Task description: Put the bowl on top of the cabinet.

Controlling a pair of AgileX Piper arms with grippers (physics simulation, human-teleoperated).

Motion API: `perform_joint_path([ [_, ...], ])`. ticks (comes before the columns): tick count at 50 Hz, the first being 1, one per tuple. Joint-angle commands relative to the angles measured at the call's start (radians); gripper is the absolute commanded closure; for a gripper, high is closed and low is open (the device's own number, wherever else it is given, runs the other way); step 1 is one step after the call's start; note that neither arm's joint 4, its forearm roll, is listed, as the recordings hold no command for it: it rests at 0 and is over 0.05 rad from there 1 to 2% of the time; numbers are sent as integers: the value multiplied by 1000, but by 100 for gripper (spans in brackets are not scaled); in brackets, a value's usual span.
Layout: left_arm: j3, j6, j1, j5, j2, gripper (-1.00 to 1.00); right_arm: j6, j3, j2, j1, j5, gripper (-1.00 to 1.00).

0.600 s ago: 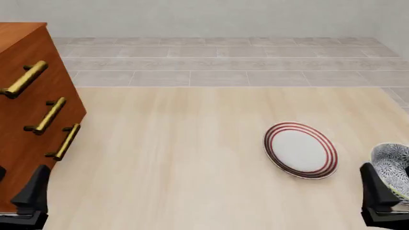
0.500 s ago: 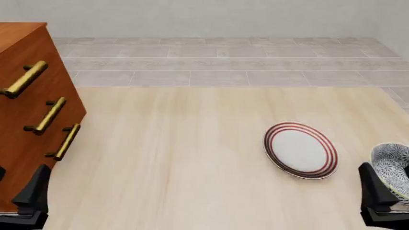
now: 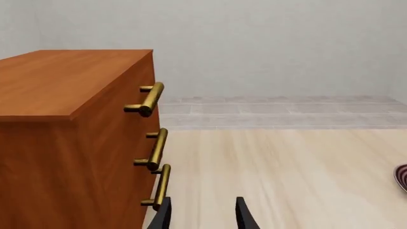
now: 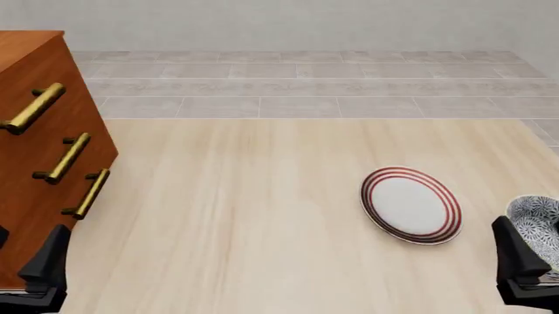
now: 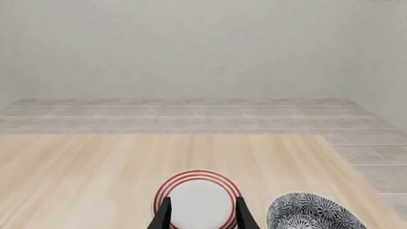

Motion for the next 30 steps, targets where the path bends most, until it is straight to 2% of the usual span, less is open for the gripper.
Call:
perform_joint_path([
  [1, 0, 4, -4, 3, -1, -100, 1, -75, -9, -3, 87, -100],
  [13, 1, 4, -7, 5, -2, -100, -20, -192, 73, -17, 124, -100],
  [15, 1, 1, -1, 4, -1, -100, -55, -212, 138, -55, 119, -100],
  [16, 1, 2, -2, 5, -2, -100, -59, -218, 129, -30, 128, -100],
  [22, 1, 2, -10, 6, 0, -100, -59, -285, 178, -64, 153, -100],
  [24, 1, -1, -8, 7, -2, -100, -100, -300, 208, -72, 152, -100],
  [30, 1, -2, -10, 7, -2, -100, -87, -344, 246, -106, 173, -100],
])
